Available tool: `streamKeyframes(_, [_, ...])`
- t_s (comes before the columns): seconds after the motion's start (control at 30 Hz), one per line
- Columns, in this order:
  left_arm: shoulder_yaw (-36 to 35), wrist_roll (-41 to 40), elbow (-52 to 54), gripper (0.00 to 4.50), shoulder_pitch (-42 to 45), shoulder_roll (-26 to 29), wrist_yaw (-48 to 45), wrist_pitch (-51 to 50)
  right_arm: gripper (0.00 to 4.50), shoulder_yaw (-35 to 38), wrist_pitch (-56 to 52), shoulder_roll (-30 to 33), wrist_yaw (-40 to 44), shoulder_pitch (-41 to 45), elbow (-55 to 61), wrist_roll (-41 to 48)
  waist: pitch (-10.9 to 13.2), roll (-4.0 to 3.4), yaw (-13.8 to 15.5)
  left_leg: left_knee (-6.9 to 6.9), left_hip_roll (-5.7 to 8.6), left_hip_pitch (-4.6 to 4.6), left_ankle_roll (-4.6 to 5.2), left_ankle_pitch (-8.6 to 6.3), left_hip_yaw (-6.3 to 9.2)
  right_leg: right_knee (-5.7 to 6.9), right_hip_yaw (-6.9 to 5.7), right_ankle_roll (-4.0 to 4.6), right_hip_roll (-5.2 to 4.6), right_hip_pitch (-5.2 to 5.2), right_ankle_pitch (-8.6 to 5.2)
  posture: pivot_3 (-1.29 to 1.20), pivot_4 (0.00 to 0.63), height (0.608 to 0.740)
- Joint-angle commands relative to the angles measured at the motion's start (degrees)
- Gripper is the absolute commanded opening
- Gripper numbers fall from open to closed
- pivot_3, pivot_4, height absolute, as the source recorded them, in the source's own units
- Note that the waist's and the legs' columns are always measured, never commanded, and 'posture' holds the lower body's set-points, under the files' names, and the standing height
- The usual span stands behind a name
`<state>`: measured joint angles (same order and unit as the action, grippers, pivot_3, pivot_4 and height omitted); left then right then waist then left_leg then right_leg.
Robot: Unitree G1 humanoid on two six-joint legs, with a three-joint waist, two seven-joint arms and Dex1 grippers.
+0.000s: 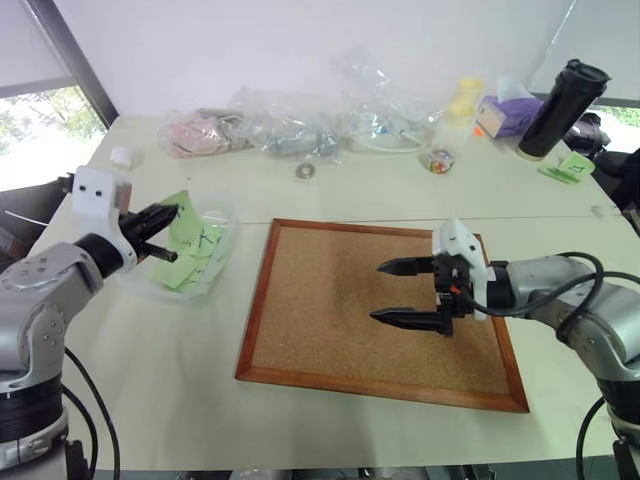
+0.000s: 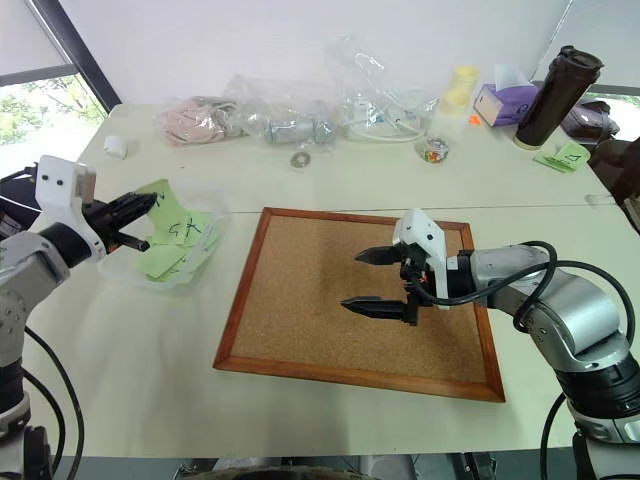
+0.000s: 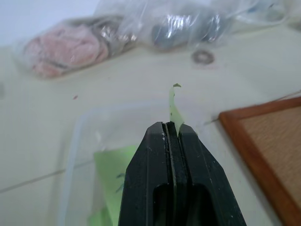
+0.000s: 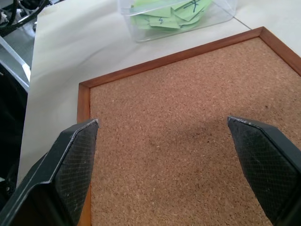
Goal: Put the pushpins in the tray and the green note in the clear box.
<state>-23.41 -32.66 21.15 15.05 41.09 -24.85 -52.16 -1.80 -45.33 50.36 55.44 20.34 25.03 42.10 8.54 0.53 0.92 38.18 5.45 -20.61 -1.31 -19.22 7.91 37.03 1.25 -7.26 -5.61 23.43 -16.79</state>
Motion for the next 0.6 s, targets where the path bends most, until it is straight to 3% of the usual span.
streamKeyframes(0.03, [0.82,1.76,-0.69,0.69,-1.78,0.73,-0.58,1.73,4.5,0.1,2.12,-0.37,0.94,1.13,-0.08,-1.66,0.0,0.0,-0.17,0.0,-0.01,0.0,0.0,0.0,0.0,0.0,0.0,0.0,0.0,0.0,0.0,0.0,0.15,0.74])
streamKeyframes(0.07, [1.07,1.9,-1.32,0.96,-2.24,0.61,-0.94,2.05,4.5,0.13,2.21,-0.47,0.97,1.16,-0.19,-1.87,0.0,0.0,-0.18,-0.01,-0.01,0.0,0.0,0.0,0.0,0.0,0.01,0.0,0.01,0.0,0.0,0.0,0.15,0.74])
streamKeyframes(0.23, [0.74,1.32,-1.36,3.14,-3.43,0.97,-4.11,5.05,4.5,1.24,2.08,-0.16,0.91,0.53,0.16,-2.21,0.0,0.0,-0.18,-0.02,-0.02,-0.02,0.0,0.0,0.0,-0.01,0.04,0.0,0.01,0.03,0.0,0.0,0.15,0.74])
streamKeyframes(0.3, [-0.58,-2.75,1.47,4.21,-3.35,1.59,-7.76,4.3,4.5,2.13,1.97,0.42,0.82,-0.07,0.3,-2.39,0.0,0.0,-0.06,-0.02,-0.02,-0.03,0.0,0.0,0.0,-0.01,0.03,0.0,-0.01,0.02,0.0,0.0,0.15,0.74])
streamKeyframes(0.33, [-1.19,-5.8,3.18,4.48,-3.07,1.9,-9.57,2.92,4.5,2.7,1.95,0.73,0.61,-0.46,0.3,-2.58,0.0,0.0,-0.06,-0.02,-0.02,-0.04,0.0,0.0,0.01,-0.01,0.03,0.0,-0.01,0.02,0.0,0.0,0.15,0.74])
streamKeyframes(0.43, [-0.47,-11.25,7.24,4.48,-2.53,2.68,-12.64,1.04,4.5,4.2,2.15,1.82,0.33,-2.0,0.44,-3.24,0.0,0.0,-0.12,0.0,-0.02,-0.08,0.0,0.0,0.02,-0.03,0.03,0.0,-0.03,0.02,0.0,0.0,0.15,0.74])
streamKeyframes(0.6, [4.49,-13.71,9.63,4.48,-1.23,3.74,-15.94,1.3,4.5,7.56,2.05,4.09,0.27,-6.54,1.64,-3.84,0.01,-0.04,-0.15,-0.01,-0.02,-0.06,0.0,0.0,0.01,-0.02,0.04,0.0,-0.02,0.03,0.0,0.0,0.15,0.74])
